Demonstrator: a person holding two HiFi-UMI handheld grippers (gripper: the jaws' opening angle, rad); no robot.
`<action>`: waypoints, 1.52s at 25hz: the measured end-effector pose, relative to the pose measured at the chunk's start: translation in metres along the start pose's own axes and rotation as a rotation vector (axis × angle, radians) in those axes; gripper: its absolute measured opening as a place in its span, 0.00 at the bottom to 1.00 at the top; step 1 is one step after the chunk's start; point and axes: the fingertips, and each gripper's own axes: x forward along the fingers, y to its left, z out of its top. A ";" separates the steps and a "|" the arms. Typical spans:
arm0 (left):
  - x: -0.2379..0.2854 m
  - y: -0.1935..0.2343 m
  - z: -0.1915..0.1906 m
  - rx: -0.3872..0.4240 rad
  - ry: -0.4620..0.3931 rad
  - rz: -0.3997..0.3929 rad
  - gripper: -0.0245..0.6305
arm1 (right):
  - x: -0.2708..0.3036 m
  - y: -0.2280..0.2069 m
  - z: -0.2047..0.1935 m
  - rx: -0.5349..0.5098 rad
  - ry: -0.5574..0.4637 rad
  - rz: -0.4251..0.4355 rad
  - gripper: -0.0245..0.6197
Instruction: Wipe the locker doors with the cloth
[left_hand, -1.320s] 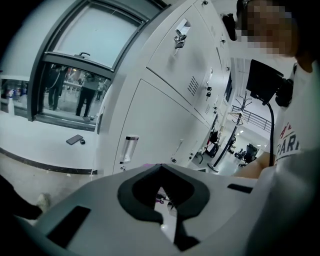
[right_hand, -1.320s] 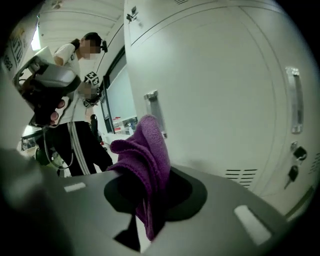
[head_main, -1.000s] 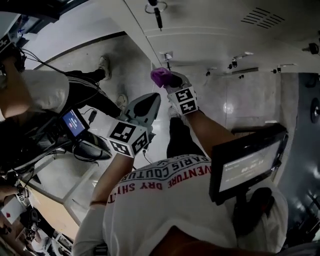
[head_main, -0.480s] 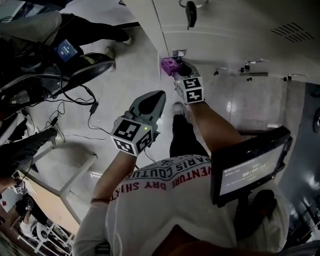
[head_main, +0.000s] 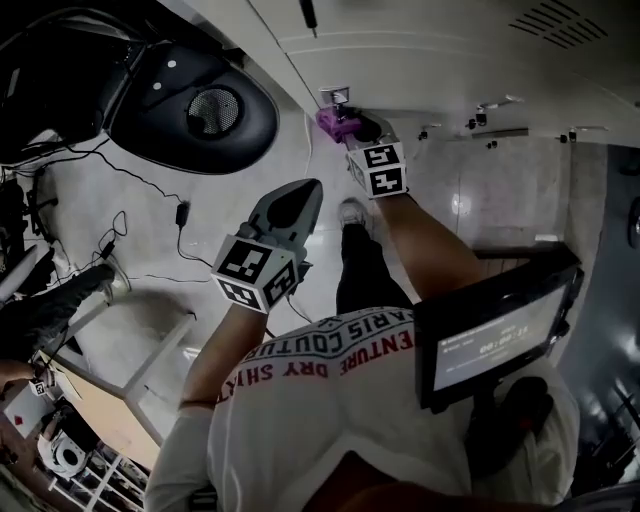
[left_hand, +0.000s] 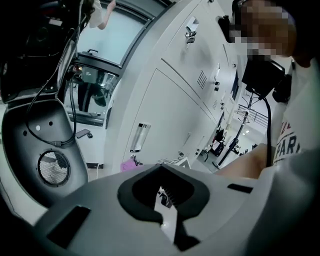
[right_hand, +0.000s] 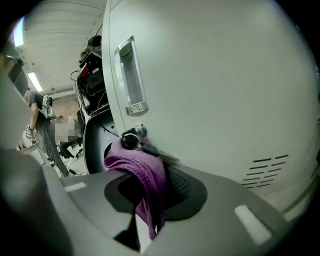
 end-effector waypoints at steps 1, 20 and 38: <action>0.001 -0.002 -0.001 0.000 0.003 -0.004 0.04 | -0.003 -0.006 -0.001 0.001 0.000 -0.009 0.15; 0.032 -0.024 -0.004 0.010 0.033 -0.063 0.04 | -0.093 -0.152 -0.012 0.045 -0.069 -0.248 0.15; -0.020 -0.099 0.022 0.141 0.041 -0.096 0.04 | -0.230 -0.060 0.082 0.049 -0.209 -0.037 0.15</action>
